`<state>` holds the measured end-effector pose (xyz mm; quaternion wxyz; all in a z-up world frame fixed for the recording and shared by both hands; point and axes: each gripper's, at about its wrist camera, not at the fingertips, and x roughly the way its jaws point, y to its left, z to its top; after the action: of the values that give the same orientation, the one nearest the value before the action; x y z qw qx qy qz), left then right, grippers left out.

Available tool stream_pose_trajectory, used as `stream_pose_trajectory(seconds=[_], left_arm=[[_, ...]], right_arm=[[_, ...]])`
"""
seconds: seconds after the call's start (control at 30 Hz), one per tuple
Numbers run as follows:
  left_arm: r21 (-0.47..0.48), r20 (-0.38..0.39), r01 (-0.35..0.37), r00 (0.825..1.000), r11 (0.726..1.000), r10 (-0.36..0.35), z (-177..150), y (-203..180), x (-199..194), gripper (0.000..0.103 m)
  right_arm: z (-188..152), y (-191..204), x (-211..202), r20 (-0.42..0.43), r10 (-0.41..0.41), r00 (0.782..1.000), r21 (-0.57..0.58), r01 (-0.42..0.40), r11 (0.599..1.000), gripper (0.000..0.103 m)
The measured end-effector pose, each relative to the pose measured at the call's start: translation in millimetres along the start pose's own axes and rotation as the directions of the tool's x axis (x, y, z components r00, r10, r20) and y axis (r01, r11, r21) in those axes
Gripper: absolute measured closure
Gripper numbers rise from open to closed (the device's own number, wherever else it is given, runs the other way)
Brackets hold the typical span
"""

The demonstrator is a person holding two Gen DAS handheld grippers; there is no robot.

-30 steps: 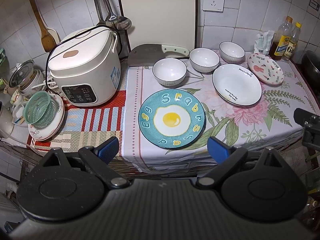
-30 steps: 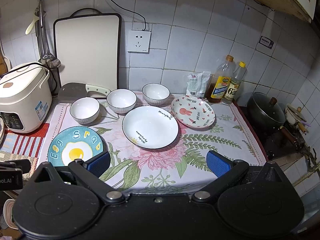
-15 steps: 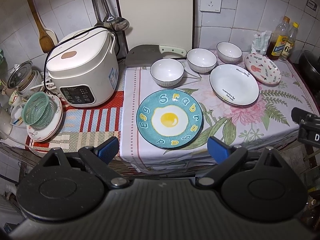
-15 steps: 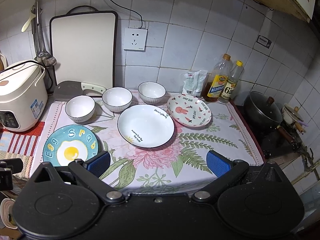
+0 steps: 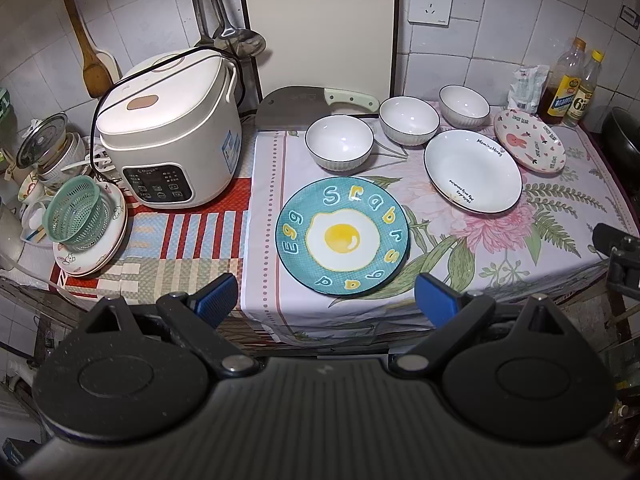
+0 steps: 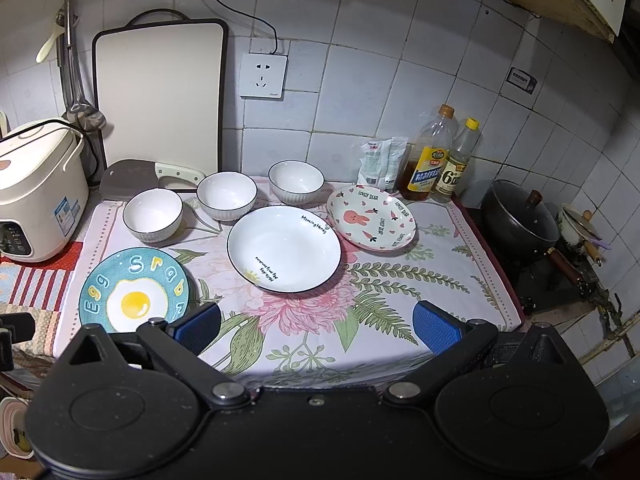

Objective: Organize plates and bowls

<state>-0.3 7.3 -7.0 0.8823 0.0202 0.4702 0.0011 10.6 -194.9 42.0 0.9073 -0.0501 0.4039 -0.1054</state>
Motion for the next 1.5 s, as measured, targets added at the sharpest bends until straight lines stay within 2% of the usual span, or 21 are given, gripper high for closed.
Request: stream_pose_trajectory(seconds=[0.43,0.7,0.83,0.93,1.07,1.13,1.2,1.37,1.5], left_arm=[[0.015,0.03,-0.01,0.999,1.0,0.009,2.9,0.8,-11.9,0.007],[0.053,0.025,0.015,1.0,0.998,-0.016,12.1,-6.3,-18.3,0.007],[0.032,0.021,0.049,0.999,0.998,-0.05,21.0,-10.6,-17.5,0.007],[0.022,0.018,0.055,0.998,0.998,-0.055,27.5,-16.8,-10.7,0.007],[0.025,0.034,0.04,0.999,0.999,-0.041,37.4,-29.4,1.1,0.01],[0.022,0.055,0.038,0.998,0.999,-0.039,44.6,-37.5,8.1,0.01],[0.022,0.078,0.072,0.994,0.997,-0.074,52.0,-45.9,17.2,0.01],[0.014,0.063,0.119,0.991,0.993,-0.12,68.8,-68.7,50.3,0.01],[-0.019,0.1,0.127,0.987,0.992,-0.125,77.2,-83.9,79.0,0.01]], right_arm=[[-2.0,-2.6,0.5,-0.006,0.034,0.999,0.001,-0.034,0.999,0.0],[6.7,-12.2,-0.5,0.024,0.088,0.996,-0.008,-0.088,0.996,0.0],[10.1,-19.0,2.0,0.036,0.131,0.991,-0.013,-0.13,0.991,0.0],[10.8,-24.8,5.7,0.074,0.177,0.981,-0.033,-0.175,0.984,0.0],[13.5,-40.0,21.2,0.155,0.244,0.957,-0.047,-0.24,0.97,0.002],[20.4,-47.7,33.6,0.156,0.259,0.953,-0.057,-0.253,0.966,0.01],[27.8,-56.2,49.3,0.135,0.269,0.954,-0.06,-0.264,0.963,0.01],[39.7,-75.8,86.5,0.143,0.344,0.928,-0.092,-0.334,0.938,0.01],[37.3,-85.4,118.0,0.225,0.385,0.895,-0.137,-0.363,0.922,0.01]])
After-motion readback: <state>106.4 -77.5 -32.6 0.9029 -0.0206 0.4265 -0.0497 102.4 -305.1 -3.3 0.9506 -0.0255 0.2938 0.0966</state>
